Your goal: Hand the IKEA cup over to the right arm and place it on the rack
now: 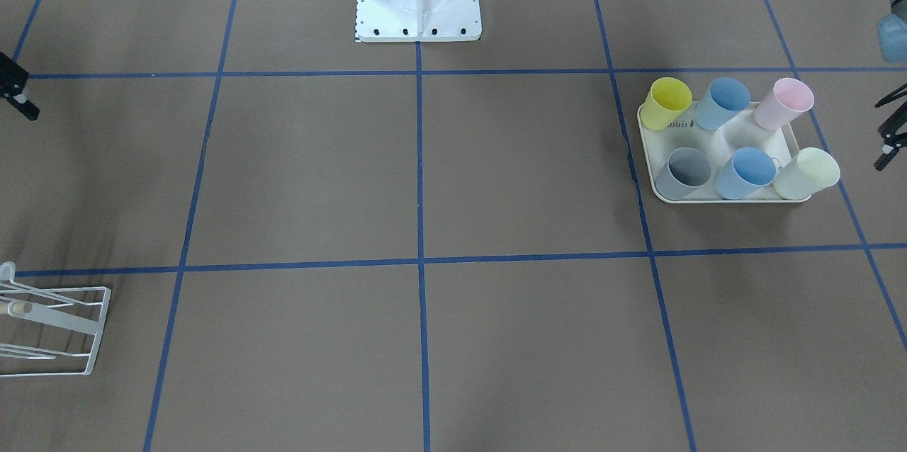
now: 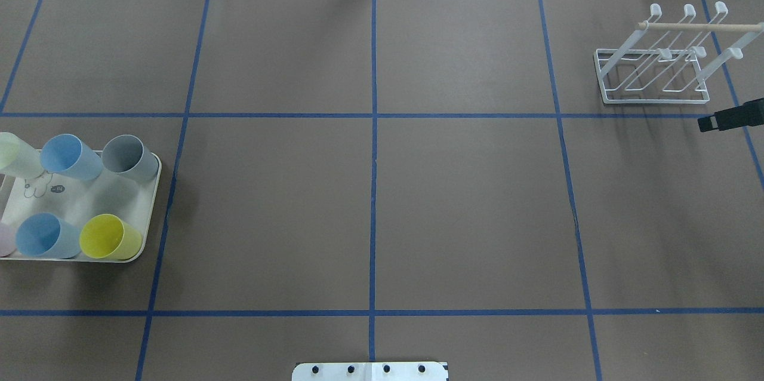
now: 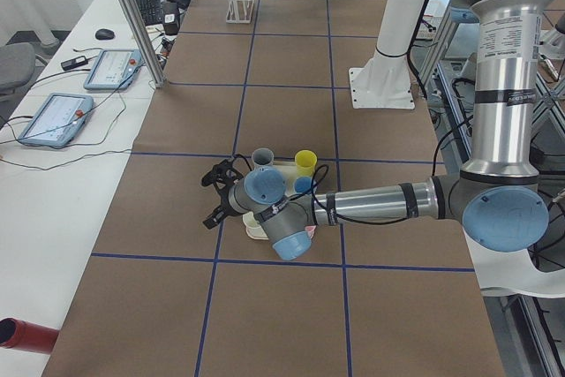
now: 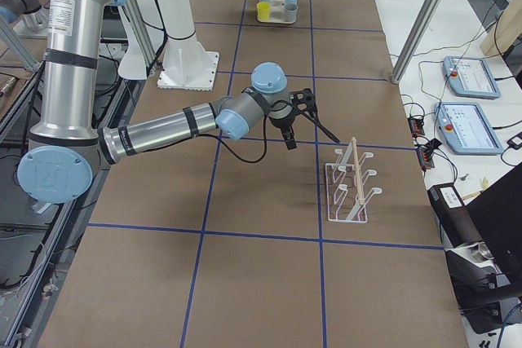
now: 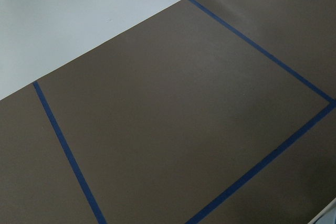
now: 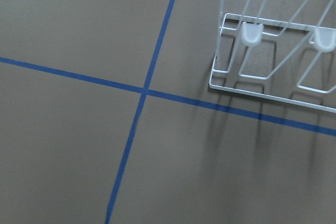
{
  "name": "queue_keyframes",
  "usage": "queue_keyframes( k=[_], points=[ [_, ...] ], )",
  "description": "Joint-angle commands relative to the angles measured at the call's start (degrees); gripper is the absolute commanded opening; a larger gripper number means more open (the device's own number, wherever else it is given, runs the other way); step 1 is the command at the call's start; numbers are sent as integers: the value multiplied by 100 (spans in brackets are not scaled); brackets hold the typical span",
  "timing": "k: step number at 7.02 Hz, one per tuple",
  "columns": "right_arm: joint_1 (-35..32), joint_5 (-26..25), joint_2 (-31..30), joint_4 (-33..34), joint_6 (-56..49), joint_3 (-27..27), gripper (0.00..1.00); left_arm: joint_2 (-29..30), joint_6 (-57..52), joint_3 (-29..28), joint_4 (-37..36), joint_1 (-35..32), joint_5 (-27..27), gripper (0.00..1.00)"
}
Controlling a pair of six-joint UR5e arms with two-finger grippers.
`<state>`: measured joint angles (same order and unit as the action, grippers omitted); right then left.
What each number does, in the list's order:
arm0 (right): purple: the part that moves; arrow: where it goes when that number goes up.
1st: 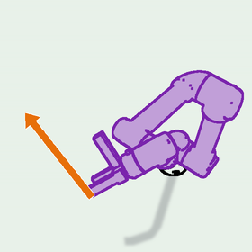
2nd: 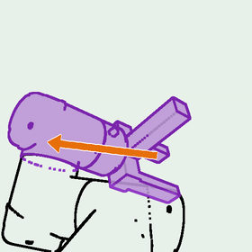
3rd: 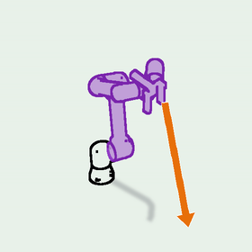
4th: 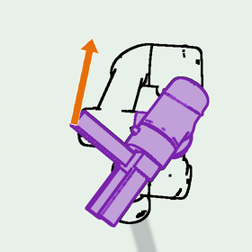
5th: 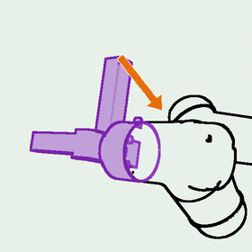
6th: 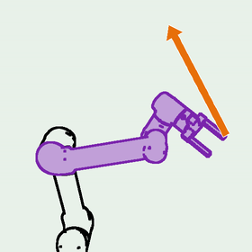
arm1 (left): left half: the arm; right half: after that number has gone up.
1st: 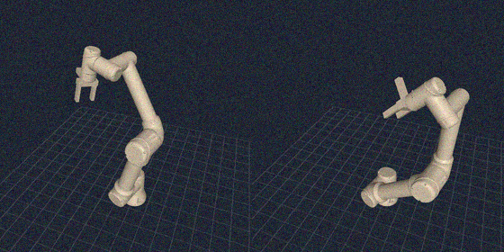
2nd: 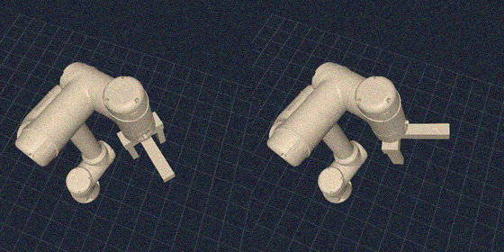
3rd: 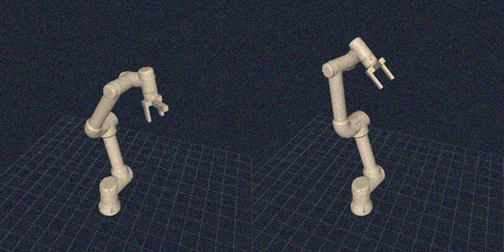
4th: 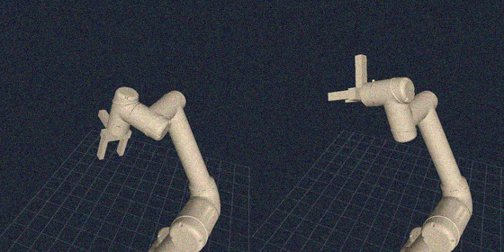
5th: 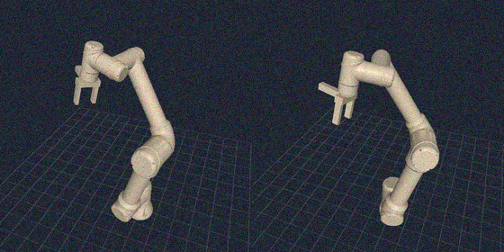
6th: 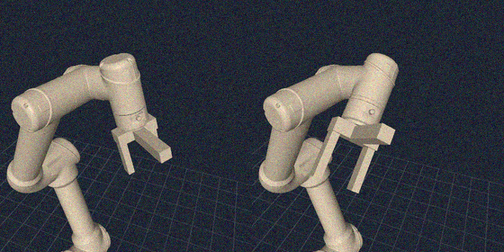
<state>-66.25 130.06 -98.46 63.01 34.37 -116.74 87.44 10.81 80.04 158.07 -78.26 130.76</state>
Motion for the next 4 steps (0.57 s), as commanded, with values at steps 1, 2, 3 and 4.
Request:
queue_keyframes(
  k=[1,2,3,4],
  points=[
    [604,-446,-6,-17,649,-261,99,-147,456,-207,232,292,-7,100],
    [605,-456,-15,-17,650,-261,99,-174,492,-313,312,372,-16,100],
    [605,-456,-15,-17,650,-261,99,-174,510,-349,321,477,-224,100],
    [605,-456,-15,-17,650,-261,99,-174,632,-349,356,600,-305,100]
  ],
)
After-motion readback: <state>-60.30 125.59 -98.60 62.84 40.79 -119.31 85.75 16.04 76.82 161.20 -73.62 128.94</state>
